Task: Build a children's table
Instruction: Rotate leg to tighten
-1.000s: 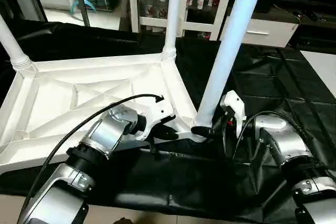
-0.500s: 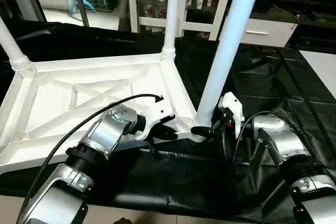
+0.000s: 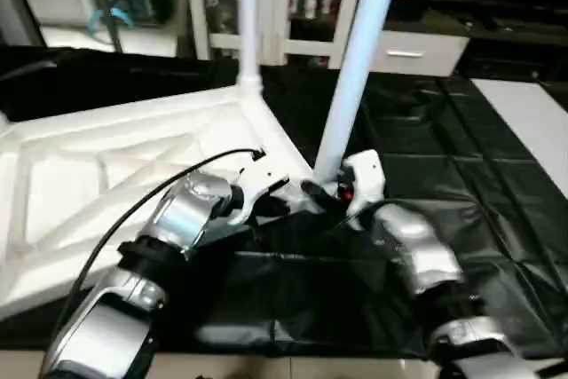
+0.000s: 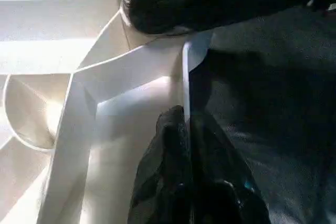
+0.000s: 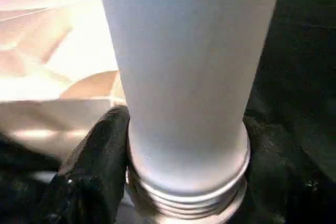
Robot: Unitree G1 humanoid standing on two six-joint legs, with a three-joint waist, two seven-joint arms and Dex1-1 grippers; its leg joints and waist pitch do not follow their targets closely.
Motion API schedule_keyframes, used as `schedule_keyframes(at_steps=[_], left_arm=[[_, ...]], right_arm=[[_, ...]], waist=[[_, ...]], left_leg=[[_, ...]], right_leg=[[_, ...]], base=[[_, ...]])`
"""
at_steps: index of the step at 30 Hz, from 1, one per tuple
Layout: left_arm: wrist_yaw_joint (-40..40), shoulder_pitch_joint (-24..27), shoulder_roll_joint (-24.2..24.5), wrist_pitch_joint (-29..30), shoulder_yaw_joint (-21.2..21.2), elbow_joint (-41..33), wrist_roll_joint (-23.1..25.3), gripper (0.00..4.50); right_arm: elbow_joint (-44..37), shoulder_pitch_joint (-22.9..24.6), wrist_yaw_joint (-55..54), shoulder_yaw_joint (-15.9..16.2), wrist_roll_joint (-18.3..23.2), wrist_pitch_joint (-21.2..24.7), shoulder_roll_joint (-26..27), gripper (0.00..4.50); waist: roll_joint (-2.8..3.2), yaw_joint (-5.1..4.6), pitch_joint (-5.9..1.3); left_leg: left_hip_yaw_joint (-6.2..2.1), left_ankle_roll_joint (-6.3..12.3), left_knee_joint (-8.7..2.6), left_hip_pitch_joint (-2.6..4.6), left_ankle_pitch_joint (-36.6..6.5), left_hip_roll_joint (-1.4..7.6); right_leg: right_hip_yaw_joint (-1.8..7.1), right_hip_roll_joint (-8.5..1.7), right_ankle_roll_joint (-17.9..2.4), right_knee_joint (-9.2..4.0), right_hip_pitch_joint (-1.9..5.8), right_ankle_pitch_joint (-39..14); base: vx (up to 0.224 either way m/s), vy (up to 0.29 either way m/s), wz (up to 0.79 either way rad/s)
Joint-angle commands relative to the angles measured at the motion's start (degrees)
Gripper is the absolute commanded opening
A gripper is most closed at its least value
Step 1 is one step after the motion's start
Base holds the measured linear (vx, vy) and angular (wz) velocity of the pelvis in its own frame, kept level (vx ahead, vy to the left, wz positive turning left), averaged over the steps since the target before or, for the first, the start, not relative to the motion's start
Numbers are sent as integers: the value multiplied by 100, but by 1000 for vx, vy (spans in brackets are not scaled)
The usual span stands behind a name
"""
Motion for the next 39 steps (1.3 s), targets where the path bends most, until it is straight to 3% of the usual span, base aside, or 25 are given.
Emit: schedule_keyframes(at_steps=[1,3,5,8,12,14,17,18,20,21,23,26,30,35,39], left_arm=[[-100,76,-203,4,-235,206,-4,0],[48,-3,-281,-56,-177,330,10,0],[68,-18,-299,-69,-164,357,13,0],[92,-37,-326,-110,-135,419,16,0],[115,-53,-333,-161,-103,495,7,0],[80,-19,-298,-172,-100,468,-5,0],[40,13,-267,-191,-103,450,-10,0],[10,33,-245,-195,-106,432,-11,0],[-20,48,-224,-194,-115,415,-13,0],[-26,50,-220,-194,-117,411,-13,0],[-122,80,-175,-188,-147,364,-19,0],[-179,98,-153,-201,-159,344,-13,0],[-374,120,-99,-199,-234,307,-28,0],[-520,167,-78,-152,-297,206,-26,0],[-580,204,-54,-119,-323,139,-30,0]], right_arm=[[380,-114,-1374,-279,-373,216,78,272],[617,-289,-2743,-415,-588,168,487,272],[644,-337,-2992,-441,-609,150,599,272],[595,-413,-2720,-409,-471,13,812,272],[363,-392,-2200,-310,-328,-120,917,272],[37,-273,-1850,-213,-320,-264,764,328],[-285,-149,-1668,-197,-291,-254,584,350],[-484,-85,-1409,-153,-224,-198,413,376],[-620,-48,-1169,-34,-267,-236,161,383],[-645,-41,-1125,-13,-275,-243,116,388],[-870,30,-262,347,-409,-458,-522,417],[-989,53,676,404,-305,-409,-922,437],[-826,48,2315,525,-123,-402,-1619,444],[-214,-190,3408,574,187,-261,-1918,444],[261,-447,3601,577,135,-393,-1890,444]], waist=[[100,-16,-285],[107,-61,-292],[119,-79,-305],[73,-95,-309],[86,-68,-322],[61,-45,-318],[61,-2,-338],[51,40,-348],[61,86,-351],[52,109,-353],[48,146,-349],[26,185,-342],[25,211,-336],[11,206,-360],[8,214,-360]], left_leg=[[-140,-234,-480,46,-2495,191],[-157,-321,-496,31,-2497,181],[-150,-321,-492,51,-2570,191],[-128,-248,-493,28,-2535,192],[-93,-123,-480,0,-2136,194],[-73,-38,-469,-9,-1962,188],[-64,6,-460,-14,-1667,202],[-48,65,-445,-10,-1433,199],[-36,116,-438,-4,-1218,205],[-34,142,-432,-2,-1157,201],[-22,199,-419,-10,-1063,206],[-13,307,-405,-24,-1161,198],[-24,329,-399,-17,-1301,218],[-30,423,-371,-21,-1235,228],[-29,419,-361,-19,-1187,233]], right_leg=[[235,-328,-743,-613,110,-2796],[232,-321,-728,-588,108,-2742],[245,-315,-726,-580,92,-2473],[257,-299,-795,-551,114,-2120],[280,-302,-952,-498,165,-1548],[282,-319,-994,-502,191,-1593],[289,-322,-1014,-474,212,-1332],[285,-302,-1095,-435,233,-976],[285,-301,-1159,-405,243,-667],[273,-294,-1189,-397,266,-576],[280,-308,-1211,-392,281,-481],[276,-309,-1236,-413,301,-610],[267,-320,-1282,-445,295,-970],[252,-331,-1482,-422,305,-848],[241,-340,-1553,-412,294,-867]], base=[[0,0,0],[0,0,0],[0,0,0],[0,0,0],[0,0,0],[0,0,0],[0,0,0],[0,0,0],[0,0,0],[0,0,0],[0,0,0],[0,0,0],[0,0,0],[0,0,0],[0,0,0]])
